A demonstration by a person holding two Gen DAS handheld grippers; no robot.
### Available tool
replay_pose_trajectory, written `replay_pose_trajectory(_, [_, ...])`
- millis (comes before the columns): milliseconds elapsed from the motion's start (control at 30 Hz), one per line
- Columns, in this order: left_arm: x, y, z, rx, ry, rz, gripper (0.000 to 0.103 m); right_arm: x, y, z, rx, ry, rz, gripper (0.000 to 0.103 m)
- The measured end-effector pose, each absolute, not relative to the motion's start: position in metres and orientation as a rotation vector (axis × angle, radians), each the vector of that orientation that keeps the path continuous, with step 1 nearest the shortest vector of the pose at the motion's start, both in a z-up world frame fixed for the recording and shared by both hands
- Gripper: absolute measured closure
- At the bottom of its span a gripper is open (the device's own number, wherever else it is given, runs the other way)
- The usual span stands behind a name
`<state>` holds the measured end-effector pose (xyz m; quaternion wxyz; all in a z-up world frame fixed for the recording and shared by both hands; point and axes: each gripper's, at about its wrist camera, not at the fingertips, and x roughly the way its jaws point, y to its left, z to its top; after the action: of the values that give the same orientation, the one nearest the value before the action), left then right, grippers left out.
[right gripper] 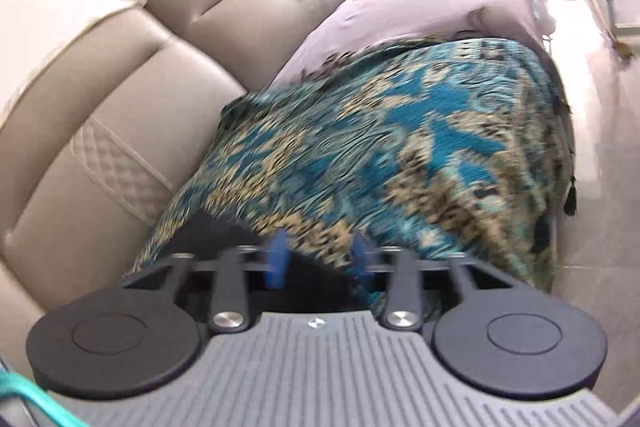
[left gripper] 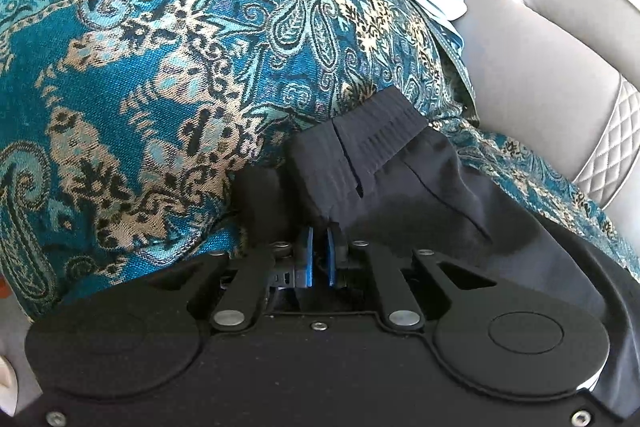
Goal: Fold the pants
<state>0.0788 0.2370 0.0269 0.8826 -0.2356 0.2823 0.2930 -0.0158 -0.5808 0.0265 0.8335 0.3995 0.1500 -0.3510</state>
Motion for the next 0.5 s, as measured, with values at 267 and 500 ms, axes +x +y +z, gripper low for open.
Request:
replay_pose_trajectory(267, [0.083, 0.23, 0.026, -0.429, 0.591, 0.618, 0.093, -0.017, -0.579, 0.026, 0.747, 0.464, -0.721, 0.051])
replay_pose_trajectory(500, [0.087, 0.223, 0.024, -0.372, 0.587, 0.631, 0.093, 0.016, -0.541, 0.04, 0.548, 0.498, -0.687, 0.095])
